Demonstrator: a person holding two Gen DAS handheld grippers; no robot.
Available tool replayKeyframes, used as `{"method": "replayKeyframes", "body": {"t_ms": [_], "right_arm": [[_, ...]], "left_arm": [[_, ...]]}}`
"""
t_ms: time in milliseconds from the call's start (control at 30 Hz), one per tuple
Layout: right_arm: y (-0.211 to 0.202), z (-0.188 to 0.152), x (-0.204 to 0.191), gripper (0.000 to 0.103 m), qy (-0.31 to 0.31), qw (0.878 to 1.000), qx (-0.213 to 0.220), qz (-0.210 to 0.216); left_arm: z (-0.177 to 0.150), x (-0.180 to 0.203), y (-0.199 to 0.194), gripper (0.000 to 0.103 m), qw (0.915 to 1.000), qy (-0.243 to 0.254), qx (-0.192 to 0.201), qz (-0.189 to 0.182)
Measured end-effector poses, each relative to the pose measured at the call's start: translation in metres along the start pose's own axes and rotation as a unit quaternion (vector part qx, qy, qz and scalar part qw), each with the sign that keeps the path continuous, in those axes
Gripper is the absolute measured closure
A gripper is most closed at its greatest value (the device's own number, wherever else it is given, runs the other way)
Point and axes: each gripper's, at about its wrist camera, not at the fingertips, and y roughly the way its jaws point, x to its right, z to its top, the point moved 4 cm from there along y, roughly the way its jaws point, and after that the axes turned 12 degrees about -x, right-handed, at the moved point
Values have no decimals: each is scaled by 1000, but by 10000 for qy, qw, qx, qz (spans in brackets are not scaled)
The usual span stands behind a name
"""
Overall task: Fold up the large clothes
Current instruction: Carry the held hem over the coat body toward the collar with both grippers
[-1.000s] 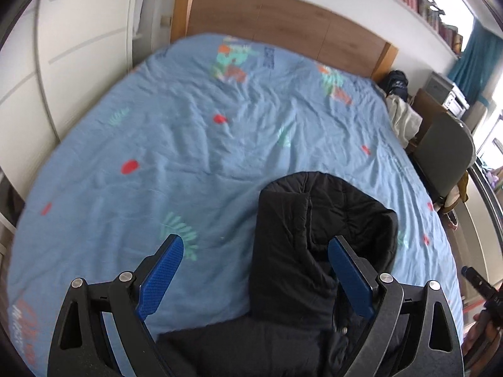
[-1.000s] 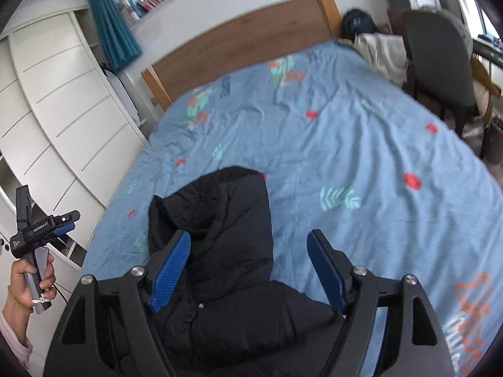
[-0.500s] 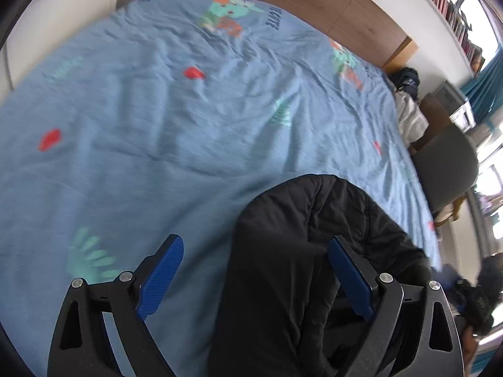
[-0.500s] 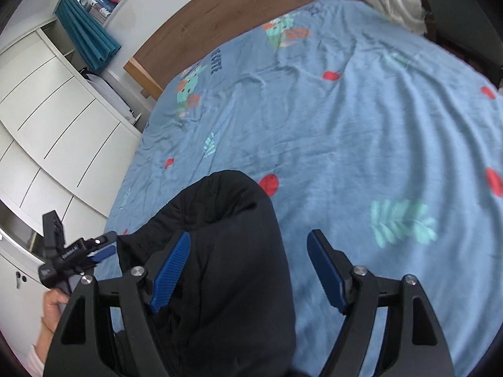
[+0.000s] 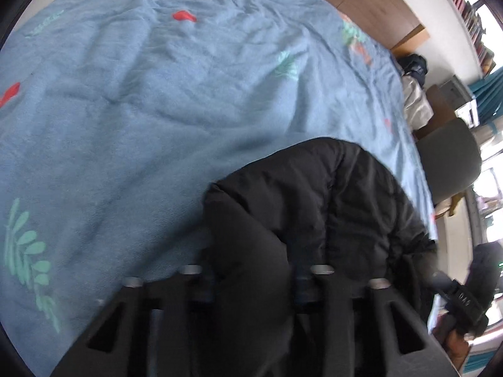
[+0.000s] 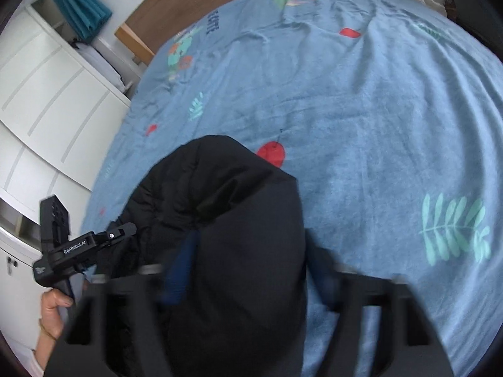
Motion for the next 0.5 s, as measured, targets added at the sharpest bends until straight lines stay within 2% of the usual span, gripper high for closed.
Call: {"method": "replayKeyframes", "body": {"t_ms": [33,67,133,300,500], "right_arm": [[-1,0,-1,77,-7,10000,-31,-80],[-3,0,-3,84,-63,9999,-63,-134],[-8,-2,-8,88,-167,9994,-90,-290],[-46,-17,-30,90,-464,9977,-45,-489],[-114,-55,-54,90,-687,9964,72,-484]], "left_arm": [[-2,-1,-2,86,10000,1,0,2],[-4,0,-6,88,10000,13,11,30],[-9,3,-16,89,9999,96,62,57],[-33,21,-49,90,9991,379,185,109],[-82,40,-114,90,9973,556,460,-128]]}}
